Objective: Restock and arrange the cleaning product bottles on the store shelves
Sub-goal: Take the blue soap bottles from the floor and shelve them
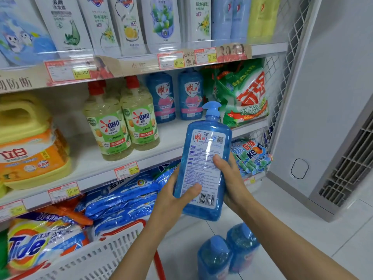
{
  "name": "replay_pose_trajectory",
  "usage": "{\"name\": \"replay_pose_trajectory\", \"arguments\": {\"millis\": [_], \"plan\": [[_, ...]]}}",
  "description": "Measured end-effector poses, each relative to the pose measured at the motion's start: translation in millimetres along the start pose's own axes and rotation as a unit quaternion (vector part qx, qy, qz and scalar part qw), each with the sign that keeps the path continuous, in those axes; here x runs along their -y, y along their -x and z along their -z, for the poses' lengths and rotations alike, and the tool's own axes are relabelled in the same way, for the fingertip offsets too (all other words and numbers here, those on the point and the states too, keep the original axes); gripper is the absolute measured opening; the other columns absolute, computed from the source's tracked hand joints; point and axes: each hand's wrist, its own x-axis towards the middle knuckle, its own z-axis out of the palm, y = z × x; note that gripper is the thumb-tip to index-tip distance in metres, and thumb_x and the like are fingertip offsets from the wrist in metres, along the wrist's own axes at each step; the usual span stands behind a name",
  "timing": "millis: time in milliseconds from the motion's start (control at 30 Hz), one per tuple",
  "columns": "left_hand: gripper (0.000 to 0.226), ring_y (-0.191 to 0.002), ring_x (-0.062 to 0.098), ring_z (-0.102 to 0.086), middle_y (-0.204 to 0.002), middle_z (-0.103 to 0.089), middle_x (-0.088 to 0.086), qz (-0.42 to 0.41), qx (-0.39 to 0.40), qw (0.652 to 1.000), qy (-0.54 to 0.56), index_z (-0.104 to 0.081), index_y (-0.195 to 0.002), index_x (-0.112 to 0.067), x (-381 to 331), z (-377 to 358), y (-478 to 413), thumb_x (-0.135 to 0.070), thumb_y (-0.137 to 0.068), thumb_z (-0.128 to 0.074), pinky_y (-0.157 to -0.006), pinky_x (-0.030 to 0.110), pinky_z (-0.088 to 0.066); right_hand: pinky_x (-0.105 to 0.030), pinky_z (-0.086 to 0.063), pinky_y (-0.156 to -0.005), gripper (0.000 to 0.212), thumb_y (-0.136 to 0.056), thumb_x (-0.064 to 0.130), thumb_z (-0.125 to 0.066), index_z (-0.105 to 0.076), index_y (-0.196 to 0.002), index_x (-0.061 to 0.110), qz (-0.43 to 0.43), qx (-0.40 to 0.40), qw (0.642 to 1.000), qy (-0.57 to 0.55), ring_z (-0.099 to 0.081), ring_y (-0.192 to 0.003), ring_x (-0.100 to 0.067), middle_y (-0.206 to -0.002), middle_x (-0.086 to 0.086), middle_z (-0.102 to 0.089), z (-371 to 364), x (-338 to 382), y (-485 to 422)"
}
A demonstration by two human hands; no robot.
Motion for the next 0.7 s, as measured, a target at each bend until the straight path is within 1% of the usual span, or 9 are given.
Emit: {"name": "replay_pose_trajectory", "arguments": {"millis": [100,200,300,367,433,533,567,633,700], "plan": [[0.085,-0.115,-0.009,-0.049,-0.132,-0.048,-0.023,-0.039,-0.055,0.991,-0.113,-0.031,-0.140,-0.055,-2,-5,-4,-0.070,-0.067,-0.070,-0.094,0.027,-0.048,-0.044,-0.060,-0.084,0.063,-0.080,0.027,-0.074,-0.045,-0.137,0.026,0.020,-0.042,0.999,0.006,-0.070,-0.106,-0.026,-0.121,-0.006,-0.069,-5,7,-1],[0.099,-0.121,0.003,-0.052,-0.131,-0.052,-0.021,-0.053,-0.037,0.990,-0.126,-0.033,-0.138,-0.051,5,-19,-7,-0.072,-0.052,-0.080,-0.096,0.036,-0.051,-0.042,-0.059,-0.087,0.064,-0.080,0.037,-0.072,-0.042,-0.137,0.035,0.018,-0.049,0.998,0.035,-0.070,-0.106,-0.019,-0.122,0.002,-0.069,-8,6,-1],[0.092,-0.106,0.000,-0.063,-0.119,-0.062,-0.022,-0.002,-0.035,0.999,-0.014,-0.041,-0.130,-0.051,3,-11,-9,-0.053,-0.051,-0.089,-0.087,0.029,-0.056,-0.032,-0.058,-0.084,0.052,-0.088,0.055,-0.062,-0.044,-0.134,0.039,-0.005,-0.018,0.996,0.084,-0.069,-0.105,-0.011,-0.118,0.010,-0.069,-3,12,-3],[0.095,-0.102,0.008,-0.068,-0.117,-0.068,-0.009,0.041,-0.009,0.995,0.095,-0.047,-0.136,-0.038,5,2,-8,-0.046,-0.052,-0.089,-0.081,0.030,-0.058,-0.039,-0.055,-0.092,0.070,-0.081,0.072,-0.058,-0.047,-0.135,0.029,-0.007,-0.019,0.992,0.124,-0.067,-0.103,-0.015,-0.118,-0.001,-0.066,3,18,-8],[0.089,-0.107,0.022,-0.068,-0.120,-0.069,0.002,0.074,0.038,0.983,0.163,-0.051,-0.137,-0.028,7,9,-5,-0.047,-0.054,-0.078,-0.086,0.041,-0.057,-0.050,-0.047,-0.104,0.093,-0.073,0.082,-0.057,-0.044,-0.141,0.020,-0.038,-0.012,0.992,0.116,-0.062,-0.114,-0.019,-0.126,-0.009,-0.063,8,17,-15],[0.087,-0.103,0.023,-0.070,-0.113,-0.073,0.009,0.096,0.120,0.973,0.173,-0.054,-0.132,-0.016,9,7,3,-0.050,-0.055,-0.074,-0.078,0.037,-0.059,-0.048,-0.051,-0.100,0.072,-0.091,0.069,-0.041,-0.049,-0.141,0.018,-0.088,0.030,0.994,0.052,-0.061,-0.123,-0.026,-0.135,-0.010,-0.062,0,10,-12],[0.101,-0.096,0.016,-0.072,-0.103,-0.075,0.008,0.101,0.137,0.974,0.151,-0.053,-0.134,-0.011,7,6,3,-0.054,-0.046,-0.080,-0.074,0.029,-0.058,-0.046,-0.055,-0.094,0.069,-0.092,0.065,-0.042,-0.051,-0.139,0.015,-0.103,0.040,0.994,0.016,-0.063,-0.119,-0.028,-0.132,-0.012,-0.064,-2,6,-11],[0.133,-0.083,0.001,-0.072,-0.085,-0.077,0.002,0.104,0.127,0.981,0.100,-0.054,-0.134,-0.008,7,8,2,-0.066,-0.020,-0.088,-0.069,0.014,-0.053,-0.053,-0.054,-0.094,0.084,-0.080,0.067,-0.065,-0.049,-0.140,0.010,-0.100,0.012,0.995,-0.025,-0.061,-0.120,-0.036,-0.133,-0.019,-0.062,-1,-2,-11],[0.093,-0.097,0.003,-0.069,-0.102,-0.076,-0.008,0.062,0.120,0.989,0.055,-0.062,-0.128,-0.024,8,9,-4,-0.065,-0.047,-0.086,-0.076,0.015,-0.052,-0.058,-0.052,-0.095,0.094,-0.066,0.064,-0.080,-0.050,-0.138,0.012,-0.060,-0.017,0.998,-0.027,-0.064,-0.115,-0.039,-0.129,-0.019,-0.064,1,-2,-12]]}}
